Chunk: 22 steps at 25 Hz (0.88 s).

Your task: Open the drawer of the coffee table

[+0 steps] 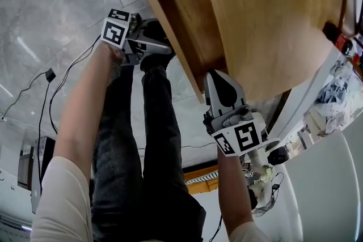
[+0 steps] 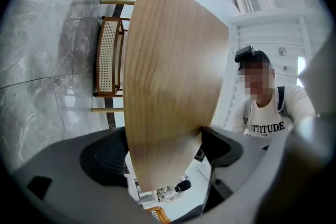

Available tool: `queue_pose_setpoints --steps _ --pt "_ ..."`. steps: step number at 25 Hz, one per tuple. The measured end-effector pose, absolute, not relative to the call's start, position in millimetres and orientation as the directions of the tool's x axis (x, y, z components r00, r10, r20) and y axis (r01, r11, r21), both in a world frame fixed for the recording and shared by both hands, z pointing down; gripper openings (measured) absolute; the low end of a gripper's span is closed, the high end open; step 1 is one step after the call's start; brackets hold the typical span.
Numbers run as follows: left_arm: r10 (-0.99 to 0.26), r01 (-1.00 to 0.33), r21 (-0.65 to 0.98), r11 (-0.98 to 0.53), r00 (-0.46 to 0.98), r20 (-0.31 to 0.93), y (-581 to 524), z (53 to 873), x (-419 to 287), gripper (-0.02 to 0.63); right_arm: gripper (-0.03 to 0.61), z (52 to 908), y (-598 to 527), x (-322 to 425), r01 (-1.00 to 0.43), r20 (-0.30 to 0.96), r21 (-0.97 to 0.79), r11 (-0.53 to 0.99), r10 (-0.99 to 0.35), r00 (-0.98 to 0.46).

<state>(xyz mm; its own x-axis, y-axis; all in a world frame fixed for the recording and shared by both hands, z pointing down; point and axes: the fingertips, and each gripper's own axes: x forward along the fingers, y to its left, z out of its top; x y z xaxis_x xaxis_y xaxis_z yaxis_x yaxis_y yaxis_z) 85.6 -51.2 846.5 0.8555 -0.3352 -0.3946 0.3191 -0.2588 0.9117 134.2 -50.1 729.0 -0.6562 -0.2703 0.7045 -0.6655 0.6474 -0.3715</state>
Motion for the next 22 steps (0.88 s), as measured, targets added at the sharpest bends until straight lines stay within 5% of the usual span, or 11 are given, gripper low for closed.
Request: queue_pose_setpoints --steps 22 --pt "-0.339 0.337 0.902 -0.271 0.843 -0.417 -4 854 43 0.428 0.02 751 -15 117 -0.645 0.703 -0.401 0.651 -0.232 -0.672"
